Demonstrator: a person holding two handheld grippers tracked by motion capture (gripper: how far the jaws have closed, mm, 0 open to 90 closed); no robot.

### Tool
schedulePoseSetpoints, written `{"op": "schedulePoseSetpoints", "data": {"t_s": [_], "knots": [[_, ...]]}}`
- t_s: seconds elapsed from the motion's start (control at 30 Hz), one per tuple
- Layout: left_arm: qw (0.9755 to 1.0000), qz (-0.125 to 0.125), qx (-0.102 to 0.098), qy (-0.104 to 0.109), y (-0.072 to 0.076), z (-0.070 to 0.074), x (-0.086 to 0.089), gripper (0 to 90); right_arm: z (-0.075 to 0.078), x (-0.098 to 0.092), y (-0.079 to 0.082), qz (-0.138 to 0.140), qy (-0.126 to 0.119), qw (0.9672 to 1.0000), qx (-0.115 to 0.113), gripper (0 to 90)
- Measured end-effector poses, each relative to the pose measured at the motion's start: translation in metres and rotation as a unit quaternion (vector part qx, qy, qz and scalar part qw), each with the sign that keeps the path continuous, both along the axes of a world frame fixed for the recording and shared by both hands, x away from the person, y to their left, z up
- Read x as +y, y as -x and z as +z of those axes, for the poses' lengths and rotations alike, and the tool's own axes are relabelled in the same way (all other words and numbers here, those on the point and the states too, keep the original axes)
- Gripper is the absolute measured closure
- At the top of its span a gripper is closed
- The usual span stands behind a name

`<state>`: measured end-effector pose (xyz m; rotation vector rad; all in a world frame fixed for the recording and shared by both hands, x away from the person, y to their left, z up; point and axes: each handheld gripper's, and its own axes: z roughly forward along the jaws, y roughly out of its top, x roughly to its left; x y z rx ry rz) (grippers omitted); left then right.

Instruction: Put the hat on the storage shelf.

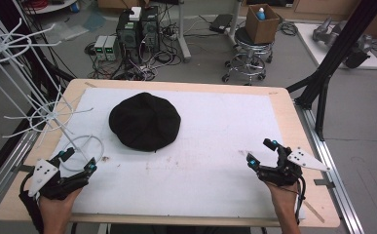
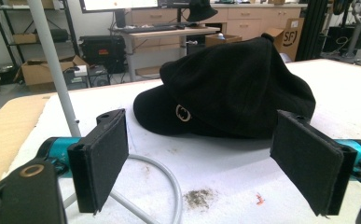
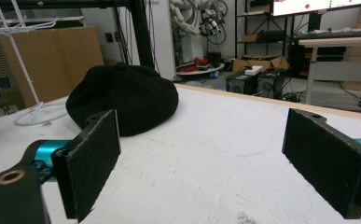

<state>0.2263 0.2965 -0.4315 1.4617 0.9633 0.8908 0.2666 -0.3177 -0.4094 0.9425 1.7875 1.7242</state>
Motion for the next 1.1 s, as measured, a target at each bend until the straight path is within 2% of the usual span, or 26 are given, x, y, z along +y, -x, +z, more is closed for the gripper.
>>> {"op": "schedulePoseSetpoints", "data": {"t_s": [0.37, 0.63, 0.87, 1.0, 1.1], "knots": [[1.0, 0.001, 0.003, -0.003, -0.001, -0.001, 0.0, 19.3, -0.001, 0.002, -0.002, -0.008, 0.024, 0.9997, -0.005, 10.6], [1.0, 0.004, 0.003, -0.003, 0.0, -0.001, 0.001, 19.3, -0.001, 0.001, -0.001, -0.004, 0.013, 0.9999, -0.002, 12.8], [1.0, 0.005, 0.005, -0.003, -0.001, -0.001, 0.001, 19.3, -0.001, 0.003, -0.002, 0.0, 0.014, 0.9999, -0.004, 12.8], [1.0, 0.006, 0.005, 0.001, -0.001, -0.001, 0.002, 19.3, 0.004, 0.005, -0.002, 0.001, 0.001, 0.9996, -0.028, 12.7], [1.0, 0.006, 0.006, 0.001, -0.002, -0.001, 0.002, 19.3, 0.012, 0.011, -0.004, 0.005, -0.008, 0.9994, -0.033, 12.2]]}}
